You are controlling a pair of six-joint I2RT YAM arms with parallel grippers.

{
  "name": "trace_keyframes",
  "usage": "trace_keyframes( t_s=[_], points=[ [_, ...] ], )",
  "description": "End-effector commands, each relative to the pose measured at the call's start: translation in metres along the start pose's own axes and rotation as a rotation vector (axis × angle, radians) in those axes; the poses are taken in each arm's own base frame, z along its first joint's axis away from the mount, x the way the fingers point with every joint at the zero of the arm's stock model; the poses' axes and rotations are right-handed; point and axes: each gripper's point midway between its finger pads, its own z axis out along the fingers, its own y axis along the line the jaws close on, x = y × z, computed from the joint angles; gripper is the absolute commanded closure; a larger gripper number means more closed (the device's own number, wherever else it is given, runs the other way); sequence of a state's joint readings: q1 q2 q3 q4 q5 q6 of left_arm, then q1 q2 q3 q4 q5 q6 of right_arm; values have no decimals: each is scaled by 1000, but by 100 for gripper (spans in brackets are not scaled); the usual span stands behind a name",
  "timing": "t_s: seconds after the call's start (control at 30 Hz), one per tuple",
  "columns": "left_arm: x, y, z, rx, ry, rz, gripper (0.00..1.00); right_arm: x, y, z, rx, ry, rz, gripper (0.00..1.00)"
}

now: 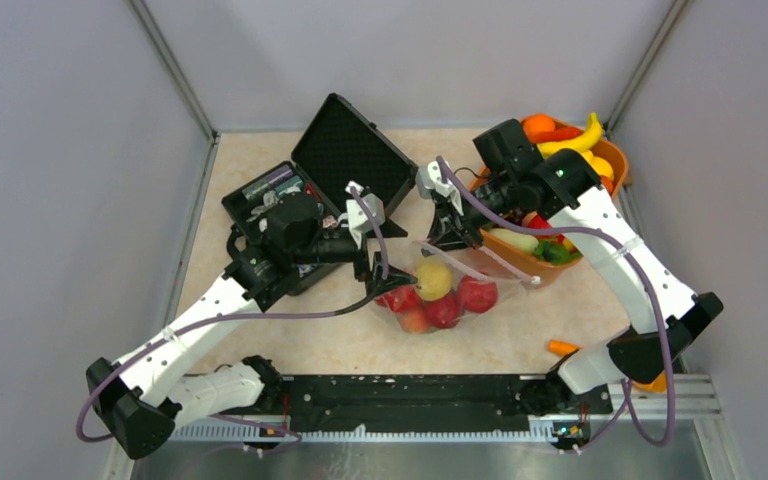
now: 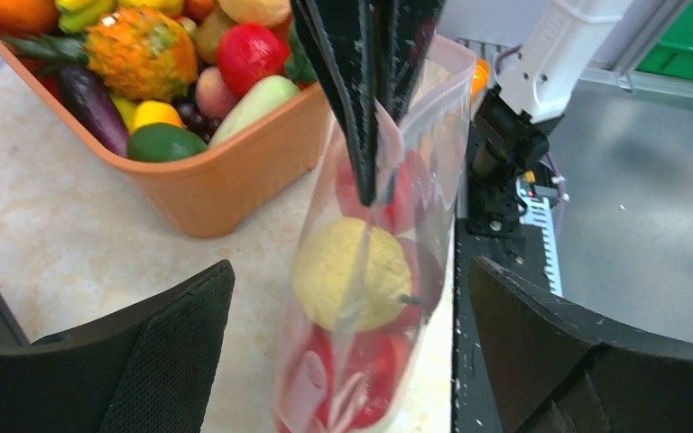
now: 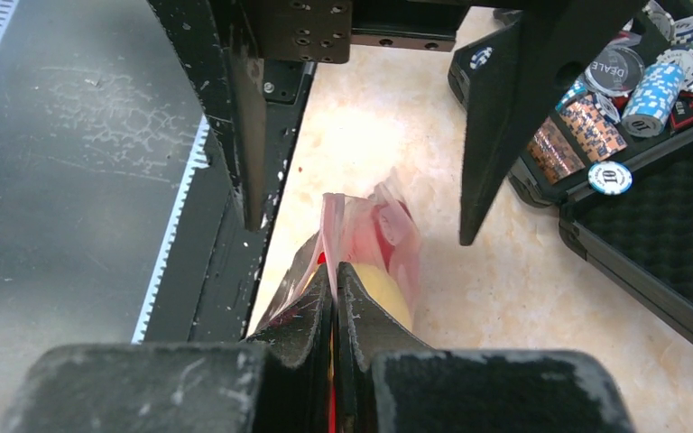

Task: Place the food in the zip-top bag and seal the zipper
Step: Adjust the zipper food storage bag at the center of the board.

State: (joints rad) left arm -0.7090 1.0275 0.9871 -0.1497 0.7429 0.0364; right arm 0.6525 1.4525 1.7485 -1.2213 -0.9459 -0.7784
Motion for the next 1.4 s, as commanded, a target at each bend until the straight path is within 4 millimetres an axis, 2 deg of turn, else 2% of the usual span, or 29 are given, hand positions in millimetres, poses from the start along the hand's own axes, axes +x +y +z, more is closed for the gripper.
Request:
trace_keyframes(
  t_s=[0.0,0.03,0.2,0.3,0.4,0.57,0.67,0.8,0.87,0.9,0.93,1.0,1.03,1.07,1.13,1.2,1.27,1.33,1.37],
  points=[
    [-30,17,1,-72,-95,90,1,-18,10,-2,-34,-58,-80,100],
    [-31,16,0,-70,-101,104,1,-18,10,-2,-33,-58,-79,100],
    [-19,-12,5,131,-61,129,2,-22,5,-1,-29,-71,-81,100],
    [-16,-17,11,193,-50,75,12,-25,5,-1,-31,-77,-87,100],
    [-8,-10,19,193,-25,37,21,-29,6,-1,-39,-82,-89,100],
    [-11,-3,29,203,-27,6,43,-25,5,3,-45,-63,-69,100],
    [-16,-1,33,209,-54,7,60,-25,4,4,-43,-67,-69,100],
    [-10,1,37,206,-51,-37,99,-28,-2,2,4,-73,-78,100],
    [-7,3,37,193,-46,-52,100,-25,-8,1,59,-65,-48,100],
    [-4,5,37,181,-46,-60,100,-25,-13,0,95,-67,-34,98],
    [-3,6,37,167,-49,-72,100,-24,-18,-1,131,-66,-20,91],
    [1,12,37,119,-53,-87,100,-20,-28,-4,225,-67,23,48],
    [2,13,35,99,-58,-87,100,-17,-39,-8,302,-68,41,33],
    [6,15,34,84,-56,-90,100,-17,-44,-14,362,-82,59,28],
    [12,16,29,47,-48,-89,100,-18,-51,-29,466,-134,92,24],
    [20,16,23,14,-34,-88,100,-23,-54,-55,551,-230,125,21],
    [24,20,17,-36,-27,-87,100,-28,-52,-91,653,-351,136,18],
    [25,25,11,-93,-35,-90,100,-18,-56,-114,722,-424,192,17],
    [25,30,8,-125,-44,-101,100,-16,-56,-120,740,-455,223,17]
  ],
)
